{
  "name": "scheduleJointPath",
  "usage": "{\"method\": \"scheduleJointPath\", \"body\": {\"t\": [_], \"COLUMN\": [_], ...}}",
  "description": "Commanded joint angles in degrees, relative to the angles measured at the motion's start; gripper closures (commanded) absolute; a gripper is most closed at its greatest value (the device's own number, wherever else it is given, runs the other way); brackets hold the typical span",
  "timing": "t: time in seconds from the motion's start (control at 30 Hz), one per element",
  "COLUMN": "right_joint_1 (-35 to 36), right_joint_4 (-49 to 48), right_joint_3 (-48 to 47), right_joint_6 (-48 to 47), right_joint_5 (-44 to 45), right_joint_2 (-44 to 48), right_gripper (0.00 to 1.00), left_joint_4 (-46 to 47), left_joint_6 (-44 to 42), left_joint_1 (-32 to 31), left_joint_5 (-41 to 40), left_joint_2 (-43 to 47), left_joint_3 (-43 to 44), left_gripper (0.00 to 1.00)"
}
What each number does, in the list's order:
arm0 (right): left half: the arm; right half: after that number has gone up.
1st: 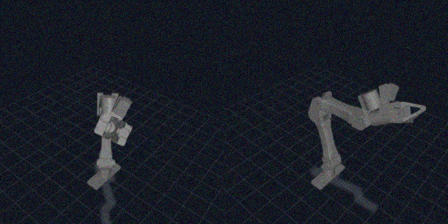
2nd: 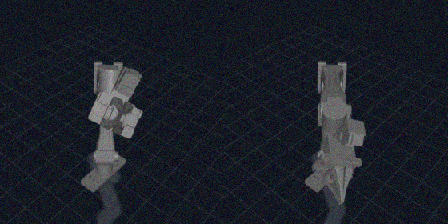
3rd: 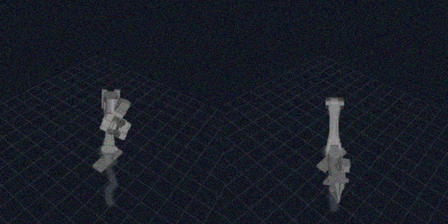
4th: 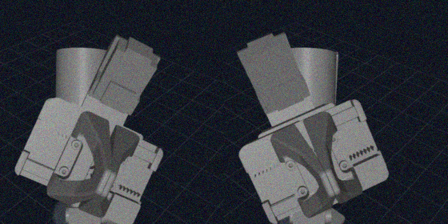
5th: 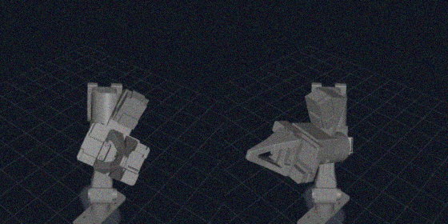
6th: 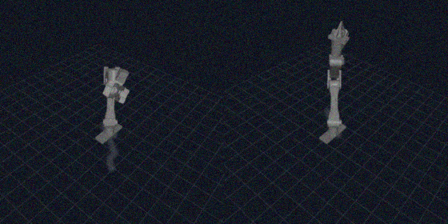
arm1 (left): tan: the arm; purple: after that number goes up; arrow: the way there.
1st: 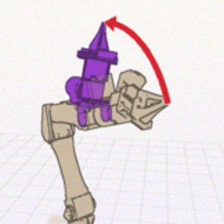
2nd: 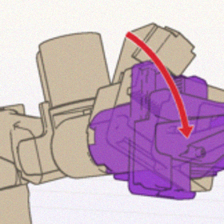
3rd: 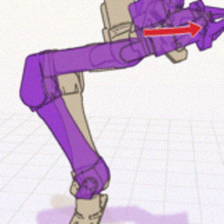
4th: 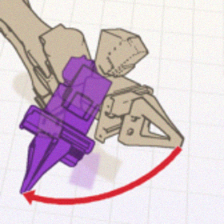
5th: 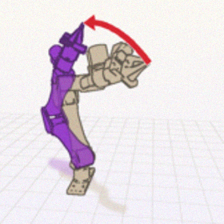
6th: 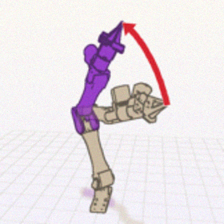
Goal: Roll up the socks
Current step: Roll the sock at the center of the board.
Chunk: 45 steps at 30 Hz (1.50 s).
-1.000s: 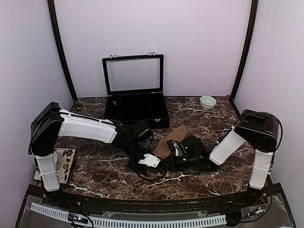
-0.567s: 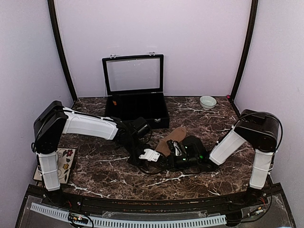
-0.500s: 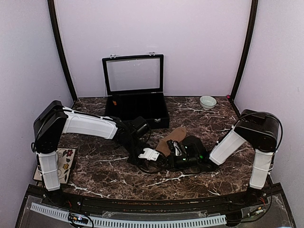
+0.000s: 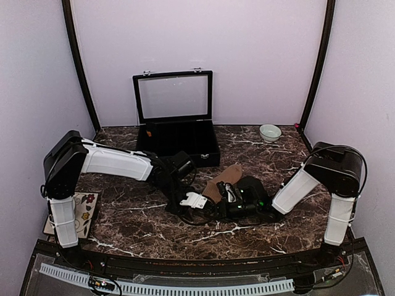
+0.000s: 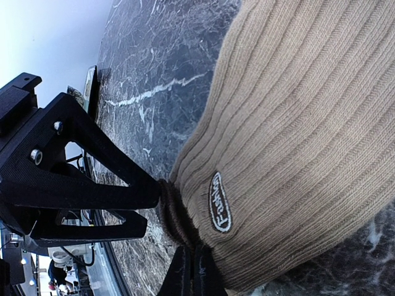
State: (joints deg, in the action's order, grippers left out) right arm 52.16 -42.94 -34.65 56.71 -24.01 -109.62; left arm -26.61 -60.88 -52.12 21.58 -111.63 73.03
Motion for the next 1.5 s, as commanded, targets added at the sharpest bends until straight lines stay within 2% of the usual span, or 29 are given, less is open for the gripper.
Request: {"method": "scheduleJointPath", "body": {"t": [0.0, 0.5, 0.57, 0.87, 0.93, 1.0, 1.07, 1.37, 1.47], "right_joint_1": [-0.31, -0.3, -0.3, -0.22, -0.22, -0.22, -0.17, -0.02, 2.34], "right_joint_4": [9.9, 8.42, 8.25, 7.76, 7.93, 8.08, 8.3, 12.31, 13.79], "right_joint_3": [1.85, 1.94, 1.88, 2.03, 2.01, 2.33, 3.04, 10.36, 13.81], "right_joint_6": [0.13, 1.04, 1.03, 0.25, -0.63, -1.79, -3.49, -10.48, -14.83], "right_joint_5": [1.25, 0.61, 0.4, 0.12, 0.66, 1.46, 2.83, 10.68, 17.2], "right_joint_2": [-2.81, -2.26, -2.13, 0.14, 1.24, 2.95, 5.02, 17.5, 27.39], "right_gripper": [1.0, 1.0, 1.0, 0.99, 0.92, 0.81, 0.76, 0.74, 0.74], "left_joint_4": [-1.02, 1.39, 1.55, 1.36, 0.55, -0.94, -3.13, -18.27, -21.93], "left_joint_6": [-0.52, 0.24, -0.01, -0.41, -0.18, 0.41, 1.1, 3.1, 3.3], "left_joint_1": [-0.09, -0.09, -0.09, -0.09, -0.09, 0.12, 0.49, 1.4, 1.56], "left_joint_5": [0.33, -2.35, -2.79, -5.33, -5.42, -4.37, -2.36, 7.95, 10.97], "left_joint_2": [0.17, -4.61, -4.95, -7.81, -8.21, -8.4, -8.62, -13.19, -14.58], "left_joint_3": [0.71, 2.06, 1.92, 3.07, 3.55, 4.03, 4.86, 11.27, 12.59], "left_gripper": [0.56, 0.59, 0.64, 1.0, 1.0, 1.0, 1.0, 1.0, 1.0]}}
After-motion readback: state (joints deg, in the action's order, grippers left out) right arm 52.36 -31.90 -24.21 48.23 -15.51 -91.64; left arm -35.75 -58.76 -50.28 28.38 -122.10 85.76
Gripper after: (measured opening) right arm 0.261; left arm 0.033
